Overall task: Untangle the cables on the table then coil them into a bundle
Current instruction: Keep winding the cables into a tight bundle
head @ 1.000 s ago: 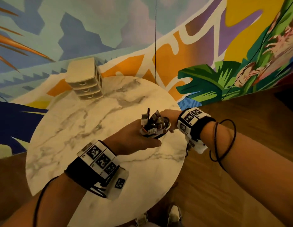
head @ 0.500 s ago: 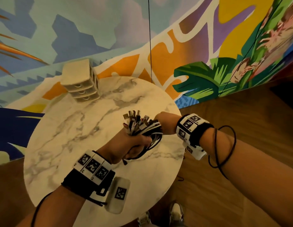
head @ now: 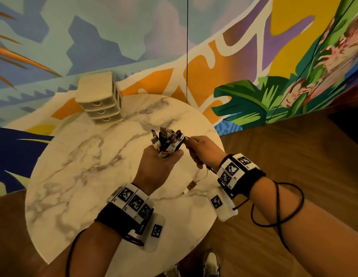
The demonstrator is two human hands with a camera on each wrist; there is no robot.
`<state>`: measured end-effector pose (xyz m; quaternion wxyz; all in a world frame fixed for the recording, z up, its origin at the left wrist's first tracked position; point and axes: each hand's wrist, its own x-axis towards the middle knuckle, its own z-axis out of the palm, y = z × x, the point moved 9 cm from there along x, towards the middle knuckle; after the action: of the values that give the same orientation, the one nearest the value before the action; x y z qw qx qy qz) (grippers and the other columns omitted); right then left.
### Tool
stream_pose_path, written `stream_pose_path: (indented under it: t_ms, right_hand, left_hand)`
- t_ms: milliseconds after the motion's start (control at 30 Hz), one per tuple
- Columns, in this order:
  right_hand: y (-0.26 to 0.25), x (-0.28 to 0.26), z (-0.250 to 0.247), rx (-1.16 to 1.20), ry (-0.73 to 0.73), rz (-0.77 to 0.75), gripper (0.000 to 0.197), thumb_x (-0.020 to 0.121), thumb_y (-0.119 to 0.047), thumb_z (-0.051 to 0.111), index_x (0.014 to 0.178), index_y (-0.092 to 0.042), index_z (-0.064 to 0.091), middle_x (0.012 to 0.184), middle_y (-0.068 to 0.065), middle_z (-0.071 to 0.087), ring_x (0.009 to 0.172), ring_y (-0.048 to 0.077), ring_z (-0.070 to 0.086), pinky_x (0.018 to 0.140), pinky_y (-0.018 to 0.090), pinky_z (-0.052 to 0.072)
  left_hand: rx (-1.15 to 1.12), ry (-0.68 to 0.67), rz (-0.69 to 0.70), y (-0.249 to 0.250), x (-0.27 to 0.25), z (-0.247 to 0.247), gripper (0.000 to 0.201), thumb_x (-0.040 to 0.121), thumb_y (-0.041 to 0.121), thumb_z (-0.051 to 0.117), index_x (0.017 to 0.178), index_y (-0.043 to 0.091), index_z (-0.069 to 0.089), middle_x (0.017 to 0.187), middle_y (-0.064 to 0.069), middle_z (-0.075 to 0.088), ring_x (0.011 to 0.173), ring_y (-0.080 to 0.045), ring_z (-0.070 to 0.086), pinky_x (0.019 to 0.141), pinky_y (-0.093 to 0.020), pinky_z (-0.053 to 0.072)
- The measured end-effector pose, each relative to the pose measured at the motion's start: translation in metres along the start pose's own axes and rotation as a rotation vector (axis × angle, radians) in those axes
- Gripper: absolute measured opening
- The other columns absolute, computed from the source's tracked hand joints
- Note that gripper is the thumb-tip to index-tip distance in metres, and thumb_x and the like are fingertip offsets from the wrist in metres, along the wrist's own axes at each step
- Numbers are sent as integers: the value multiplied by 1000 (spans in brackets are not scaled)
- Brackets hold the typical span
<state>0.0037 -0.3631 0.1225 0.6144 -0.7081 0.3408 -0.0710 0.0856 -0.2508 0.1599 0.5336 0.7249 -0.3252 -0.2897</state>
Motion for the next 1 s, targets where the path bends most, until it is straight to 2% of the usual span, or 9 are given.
stream_pose_path:
  t_ms: [67,167,267,333,533,667,767,867,1000]
  right_hand:
    - [-1,1,0,89,43,-10,38,98,-33,46,65,-14,48,44,-1,40,39,21,35,43,30,32]
    - [-1,-1,-3,204,68,31,37,97,-31,47,63,-16,44,45,-3,36,39,18,30,42,27,25]
    - [3,-6,2,314,85,114,36,97,-27,45,63,-16,39,47,-2,30,40,15,22,40,22,22]
    - [6,-10,11,391,86,163,37,97,-29,43,63,-18,36,46,-3,27,40,14,20,41,22,21]
    - [6,-15,33,595,149,234,37,96,-28,26,66,-14,43,49,1,32,41,15,26,43,24,26]
    - [1,-17,38,549,182,218,45,98,-23,23,85,-7,63,61,9,59,51,19,53,52,27,44]
    - [3,-17,47,543,151,235,47,97,-24,26,107,-1,65,88,16,65,75,27,57,65,34,49]
    - [3,-22,51,538,119,241,43,97,-26,30,103,-1,65,89,15,63,70,23,55,64,31,45]
    - [-8,-28,49,347,38,202,38,101,-31,34,107,-10,66,92,3,60,75,14,49,72,28,42]
  left_hand:
    - [-63,39,31,5,1,-4,5,84,17,67,88,20,69,51,10,54,45,-8,44,51,-27,35]
    - [-178,98,48,11,-4,-10,15,87,9,65,76,19,65,52,-8,46,41,-15,38,43,-23,33]
    - [-212,124,54,13,-6,-9,27,90,5,59,64,16,55,44,-4,37,34,-11,30,37,-19,26]
    - [-178,158,48,8,-4,-9,33,90,8,60,59,17,53,42,2,43,37,-12,37,41,-23,32]
    - [-27,97,23,7,5,4,14,88,15,62,76,20,63,46,9,54,40,-4,49,42,-17,39]
    - [35,73,36,14,6,4,10,87,14,62,92,22,65,73,13,65,60,8,60,50,-6,42]
    - [72,16,-9,8,6,4,12,87,16,61,83,27,64,72,9,66,58,4,60,50,-11,45]
    - [131,-42,-56,-1,8,3,8,85,17,61,83,23,65,63,3,63,51,-5,55,52,-22,42]
    - [174,-79,-124,-9,12,-5,6,80,16,61,79,15,67,67,-3,66,62,-18,61,58,-31,49]
